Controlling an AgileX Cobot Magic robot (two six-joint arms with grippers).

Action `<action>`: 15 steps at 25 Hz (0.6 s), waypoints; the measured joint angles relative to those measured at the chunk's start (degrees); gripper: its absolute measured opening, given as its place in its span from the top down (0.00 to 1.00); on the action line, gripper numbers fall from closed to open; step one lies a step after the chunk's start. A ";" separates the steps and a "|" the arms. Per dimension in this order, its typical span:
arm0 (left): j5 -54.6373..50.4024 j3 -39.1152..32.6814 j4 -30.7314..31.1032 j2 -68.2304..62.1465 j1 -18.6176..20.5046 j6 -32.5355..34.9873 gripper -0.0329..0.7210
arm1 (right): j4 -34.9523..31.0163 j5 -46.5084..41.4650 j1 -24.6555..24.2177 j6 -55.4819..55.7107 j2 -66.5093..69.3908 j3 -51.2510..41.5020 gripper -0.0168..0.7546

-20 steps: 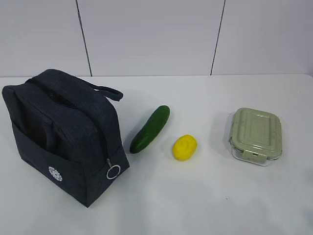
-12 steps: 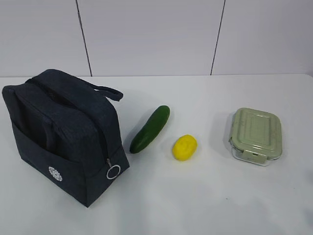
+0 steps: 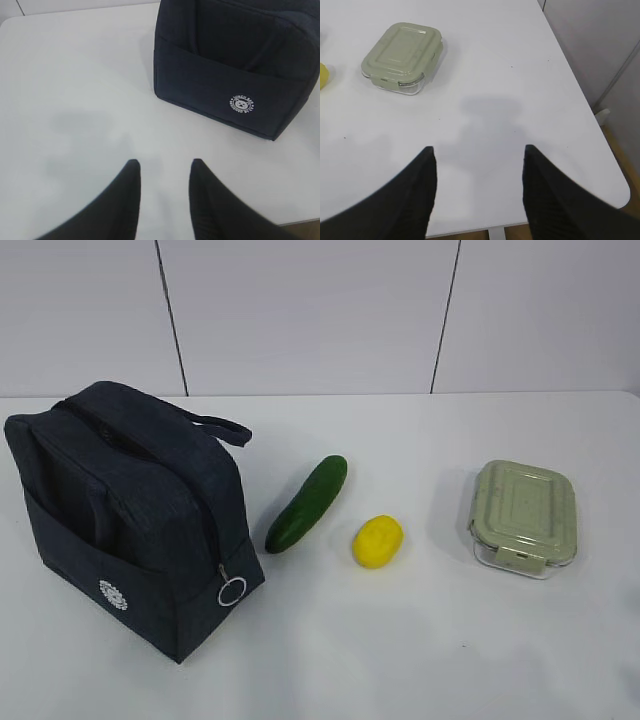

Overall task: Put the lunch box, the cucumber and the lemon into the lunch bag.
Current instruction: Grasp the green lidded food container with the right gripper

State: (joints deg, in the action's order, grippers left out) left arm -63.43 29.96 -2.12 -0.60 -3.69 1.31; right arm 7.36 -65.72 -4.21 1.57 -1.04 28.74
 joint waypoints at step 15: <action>0.00 0.00 0.00 0.00 0.00 0.00 0.64 | 0.00 0.00 0.00 0.00 0.00 0.00 0.43</action>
State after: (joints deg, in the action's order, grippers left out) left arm -63.43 29.96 -2.12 -0.60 -3.69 1.31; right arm 7.36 -65.72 -4.21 1.57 -1.04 28.74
